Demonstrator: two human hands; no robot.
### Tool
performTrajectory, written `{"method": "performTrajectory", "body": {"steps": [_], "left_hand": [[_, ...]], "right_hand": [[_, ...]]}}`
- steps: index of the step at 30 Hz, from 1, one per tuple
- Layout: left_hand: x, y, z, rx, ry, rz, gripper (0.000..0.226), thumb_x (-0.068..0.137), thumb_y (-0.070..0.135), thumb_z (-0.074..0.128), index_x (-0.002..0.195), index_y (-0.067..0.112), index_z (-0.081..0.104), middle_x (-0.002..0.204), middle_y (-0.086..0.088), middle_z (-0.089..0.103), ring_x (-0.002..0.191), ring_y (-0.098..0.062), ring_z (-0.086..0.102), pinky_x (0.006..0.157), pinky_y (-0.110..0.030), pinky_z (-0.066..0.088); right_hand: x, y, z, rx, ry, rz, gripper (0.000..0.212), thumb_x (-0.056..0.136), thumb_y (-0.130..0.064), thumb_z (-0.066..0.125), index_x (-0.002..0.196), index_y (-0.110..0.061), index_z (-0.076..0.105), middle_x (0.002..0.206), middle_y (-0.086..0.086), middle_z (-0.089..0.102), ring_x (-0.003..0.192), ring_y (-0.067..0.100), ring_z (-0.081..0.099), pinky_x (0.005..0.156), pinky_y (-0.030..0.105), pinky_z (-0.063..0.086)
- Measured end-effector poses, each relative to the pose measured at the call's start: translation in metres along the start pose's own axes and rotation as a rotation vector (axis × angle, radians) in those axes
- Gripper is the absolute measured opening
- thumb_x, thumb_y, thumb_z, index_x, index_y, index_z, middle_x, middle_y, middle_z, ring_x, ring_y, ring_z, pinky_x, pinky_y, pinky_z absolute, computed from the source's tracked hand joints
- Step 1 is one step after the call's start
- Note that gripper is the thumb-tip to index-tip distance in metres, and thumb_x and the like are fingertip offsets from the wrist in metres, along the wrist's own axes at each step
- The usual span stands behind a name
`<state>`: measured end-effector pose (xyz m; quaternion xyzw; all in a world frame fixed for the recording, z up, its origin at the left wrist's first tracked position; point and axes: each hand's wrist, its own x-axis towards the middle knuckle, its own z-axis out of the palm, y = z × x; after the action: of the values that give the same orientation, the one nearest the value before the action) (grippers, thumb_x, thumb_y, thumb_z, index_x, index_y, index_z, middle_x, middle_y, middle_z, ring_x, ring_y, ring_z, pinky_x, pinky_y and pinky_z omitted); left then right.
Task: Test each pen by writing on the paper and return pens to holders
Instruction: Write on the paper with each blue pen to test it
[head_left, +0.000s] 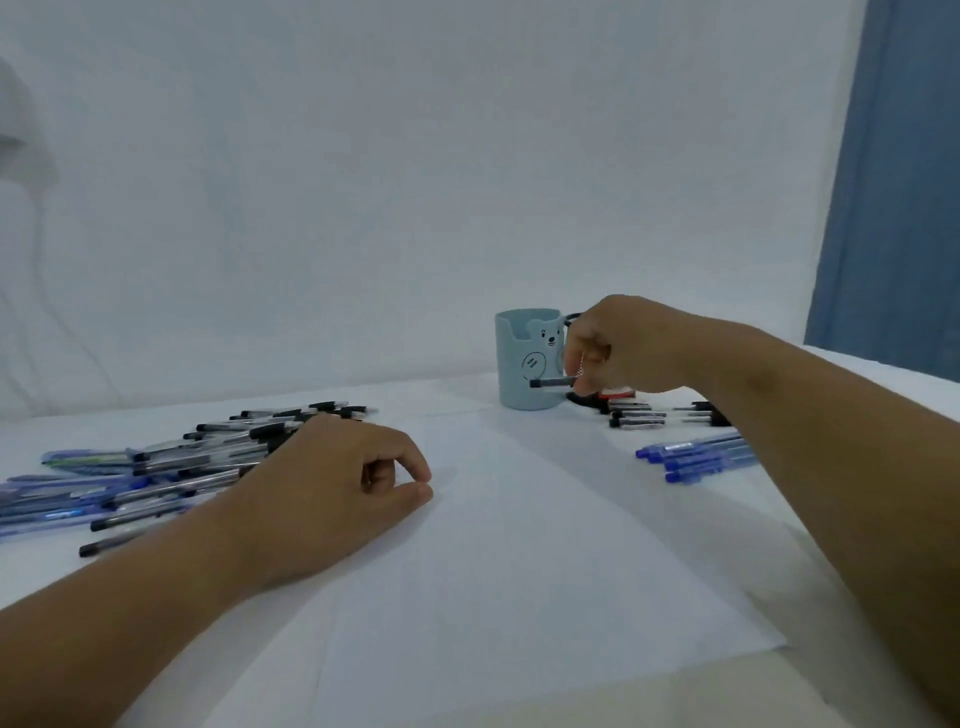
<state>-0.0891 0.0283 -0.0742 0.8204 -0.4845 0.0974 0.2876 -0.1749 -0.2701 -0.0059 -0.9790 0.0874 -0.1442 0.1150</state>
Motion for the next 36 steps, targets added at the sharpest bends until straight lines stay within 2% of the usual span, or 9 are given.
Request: {"method": "performTrajectory", "body": {"steps": [3, 6, 10, 14, 20, 22, 27, 30, 36], "left_hand": [[0.000, -0.002, -0.002, -0.015, 0.022, -0.004, 0.012, 0.088, 0.030, 0.074, 0.078, 0.037, 0.072, 0.056, 0.004, 0.057, 0.051, -0.006, 0.048, 0.050, -0.012, 0.036], [0.000, -0.005, -0.004, -0.023, 0.029, -0.029, 0.011, 0.086, 0.032, 0.074, 0.082, 0.041, 0.072, 0.055, 0.005, 0.055, 0.051, -0.005, 0.047, 0.051, -0.013, 0.036], [0.002, -0.007, -0.004, -0.007, 0.024, -0.034, 0.014, 0.085, 0.033, 0.076, 0.086, 0.045, 0.072, 0.052, 0.011, 0.050, 0.050, -0.004, 0.046, 0.054, -0.018, 0.039], [0.002, -0.006, -0.003, -0.004, 0.020, -0.053, 0.014, 0.084, 0.034, 0.076, 0.085, 0.047, 0.071, 0.051, 0.011, 0.051, 0.049, -0.003, 0.046, 0.058, -0.025, 0.043], [0.005, -0.006, -0.008, -0.039, 0.021, -0.077, 0.014, 0.084, 0.031, 0.077, 0.082, 0.044, 0.073, 0.051, 0.008, 0.051, 0.049, -0.004, 0.045, 0.053, -0.020, 0.038], [0.006, -0.006, -0.011, -0.047, 0.038, -0.089, 0.013, 0.084, 0.028, 0.078, 0.080, 0.039, 0.075, 0.050, 0.011, 0.048, 0.048, -0.004, 0.043, 0.049, -0.015, 0.033], [0.006, -0.012, -0.027, -0.005, 0.058, -0.138, 0.012, 0.083, 0.025, 0.080, 0.075, 0.033, 0.076, 0.054, 0.011, 0.056, 0.051, -0.004, 0.047, 0.051, -0.011, 0.035], [0.005, -0.022, -0.045, 0.038, 0.043, -0.214, 0.009, 0.084, 0.028, 0.079, 0.075, 0.029, 0.076, 0.058, 0.009, 0.063, 0.052, -0.002, 0.053, 0.054, -0.009, 0.040], [-0.007, -0.067, -0.091, 0.205, 0.103, -0.433, 0.015, 0.090, 0.021, 0.070, 0.084, 0.033, 0.075, 0.078, 0.010, 0.068, 0.065, 0.000, 0.058, 0.061, -0.014, 0.039]], "right_hand": [[-0.006, 0.021, -0.009, -0.021, -0.080, 0.059, 0.008, 0.079, -0.017, 0.083, 0.081, -0.022, 0.077, 0.063, -0.008, 0.066, 0.063, 0.011, 0.060, 0.066, 0.028, 0.051], [-0.010, 0.033, -0.012, -0.051, -0.135, 0.112, 0.006, 0.080, -0.019, 0.084, 0.082, -0.021, 0.078, 0.058, -0.010, 0.065, 0.058, 0.005, 0.058, 0.061, 0.020, 0.048], [-0.010, 0.046, -0.009, -0.117, -0.119, 0.160, 0.010, 0.083, -0.012, 0.080, 0.092, -0.012, 0.080, 0.086, -0.003, 0.074, 0.069, 0.003, 0.060, 0.063, 0.017, 0.049], [-0.009, 0.056, -0.002, -0.258, -0.118, 0.238, 0.020, 0.085, -0.018, 0.077, 0.102, -0.008, 0.078, 0.110, 0.006, 0.073, 0.104, 0.023, 0.067, 0.090, 0.035, 0.056], [-0.004, 0.039, -0.008, -0.272, -0.109, 0.210, 0.025, 0.082, -0.011, 0.079, 0.105, -0.003, 0.076, 0.112, 0.012, 0.073, 0.105, 0.029, 0.067, 0.082, 0.032, 0.053], [0.001, 0.023, -0.007, -0.251, -0.057, 0.173, 0.022, 0.081, -0.010, 0.074, 0.101, -0.002, 0.075, 0.103, 0.016, 0.073, 0.102, 0.033, 0.068, 0.079, 0.037, 0.056], [-0.005, -0.048, 0.029, -0.258, 0.045, -0.043, 0.009, 0.089, -0.028, 0.066, 0.081, -0.023, 0.067, 0.095, -0.003, 0.068, 0.093, 0.022, 0.064, 0.080, 0.036, 0.056], [-0.014, -0.086, 0.054, -0.150, 0.052, -0.191, 0.012, 0.093, -0.042, 0.062, 0.087, -0.032, 0.064, 0.103, -0.008, 0.065, 0.098, 0.018, 0.061, 0.085, 0.036, 0.053], [-0.025, -0.131, 0.092, -0.007, 0.069, -0.487, 0.021, 0.098, -0.046, 0.051, 0.101, -0.031, 0.067, 0.102, -0.015, 0.063, 0.093, 0.008, 0.052, 0.084, 0.032, 0.047]]}}
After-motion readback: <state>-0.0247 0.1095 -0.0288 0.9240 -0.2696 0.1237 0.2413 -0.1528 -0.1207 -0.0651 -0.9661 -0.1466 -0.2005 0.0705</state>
